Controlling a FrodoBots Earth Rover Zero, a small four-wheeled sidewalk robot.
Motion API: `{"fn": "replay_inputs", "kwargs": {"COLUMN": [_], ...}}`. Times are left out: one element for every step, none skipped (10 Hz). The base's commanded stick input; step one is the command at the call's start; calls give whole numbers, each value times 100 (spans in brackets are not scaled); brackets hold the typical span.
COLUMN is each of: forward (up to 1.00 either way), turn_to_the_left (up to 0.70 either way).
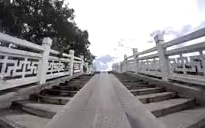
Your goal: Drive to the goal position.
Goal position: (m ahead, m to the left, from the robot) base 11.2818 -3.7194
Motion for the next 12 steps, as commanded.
{"fn": "replay_inputs", "kwargs": {"forward": [70,70,70,70,70,70,70,70,70,70,70,70], "turn_to_the_left": [0,0,0,0,0,0,0,0,0,0,0,0]}}
